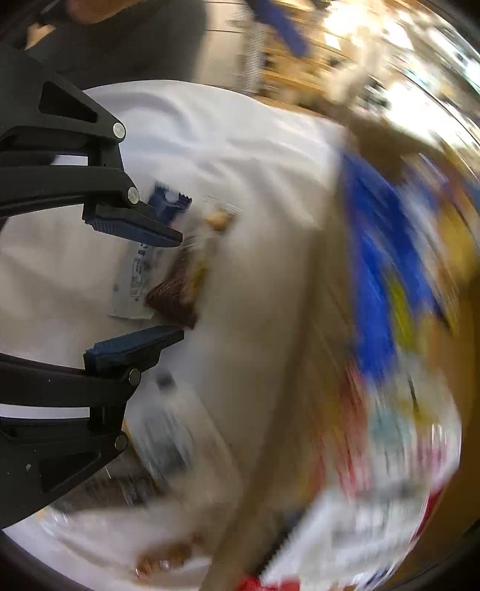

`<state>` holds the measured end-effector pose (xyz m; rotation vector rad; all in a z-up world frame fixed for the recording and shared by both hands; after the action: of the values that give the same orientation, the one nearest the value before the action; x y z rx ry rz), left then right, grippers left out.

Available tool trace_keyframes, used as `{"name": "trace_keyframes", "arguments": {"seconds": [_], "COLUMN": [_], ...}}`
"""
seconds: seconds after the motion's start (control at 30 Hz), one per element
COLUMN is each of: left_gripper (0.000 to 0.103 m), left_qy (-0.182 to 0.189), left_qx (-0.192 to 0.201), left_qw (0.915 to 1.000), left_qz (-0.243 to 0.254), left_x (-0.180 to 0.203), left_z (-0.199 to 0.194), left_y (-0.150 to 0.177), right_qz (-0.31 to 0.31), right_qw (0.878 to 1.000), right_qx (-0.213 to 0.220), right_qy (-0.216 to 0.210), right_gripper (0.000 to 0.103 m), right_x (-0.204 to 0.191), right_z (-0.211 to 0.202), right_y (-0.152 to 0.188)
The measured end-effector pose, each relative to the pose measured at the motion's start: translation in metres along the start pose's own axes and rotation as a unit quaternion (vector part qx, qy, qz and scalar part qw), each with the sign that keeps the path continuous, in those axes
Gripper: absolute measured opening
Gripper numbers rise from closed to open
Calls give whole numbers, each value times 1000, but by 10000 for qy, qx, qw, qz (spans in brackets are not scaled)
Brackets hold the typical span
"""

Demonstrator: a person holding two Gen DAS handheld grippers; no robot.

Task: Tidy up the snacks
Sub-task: 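Grasp the white stick snack with the left tool while the right tool grasps the dark jerky pack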

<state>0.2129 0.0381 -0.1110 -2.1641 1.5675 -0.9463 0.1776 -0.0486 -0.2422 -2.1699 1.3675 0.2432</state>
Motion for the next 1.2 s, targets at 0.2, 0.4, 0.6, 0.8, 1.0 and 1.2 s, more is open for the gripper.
{"name": "trace_keyframes", "arguments": {"seconds": [0.2, 0.4, 0.6, 0.8, 1.0, 1.2], "left_gripper": [84, 84, 82, 17, 14, 14], "left_qy": [-149, -166, 245, 42, 973, 1147], "left_qx": [-259, -1025, -1986, -2391, -2362, -1850], "left_qw": [9991, 9913, 9424, 9115, 9092, 9569], "left_qz": [309, 814, 2681, 3348, 3287, 1924], "left_x": [-2, -1, 42, 47, 84, 80], "left_z": [7, 21, 41, 68, 29, 7], "left_y": [17, 57, 142, 177, 186, 135], "right_qz": [53, 770, 1295, 1415, 1400, 998], "right_qw": [9998, 9936, 9845, 9809, 9813, 9831], "right_qx": [108, 826, 1153, 1297, 1168, 962], "right_qy": [-145, 19, 248, 319, 623, 1197], "right_gripper": [51, 57, 57, 57, 57, 82], "right_x": [-11, 30, 71, 87, 96, 105], "right_z": [-24, -75, -115, -123, -115, -102], "right_y": [5, -7, -2, 0, 3, 6]}}
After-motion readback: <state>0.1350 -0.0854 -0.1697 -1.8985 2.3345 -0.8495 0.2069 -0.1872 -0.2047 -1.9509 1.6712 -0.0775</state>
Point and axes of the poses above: each gripper's, at about its wrist camera, not at the fingertips, and z roughly the way its jaws point, x to its right, y to its underside, the point moved 10 cm from there along z, roughly the way its jaws point, and after that the axes turned 15 degrees about x, right-handed, at the moved point
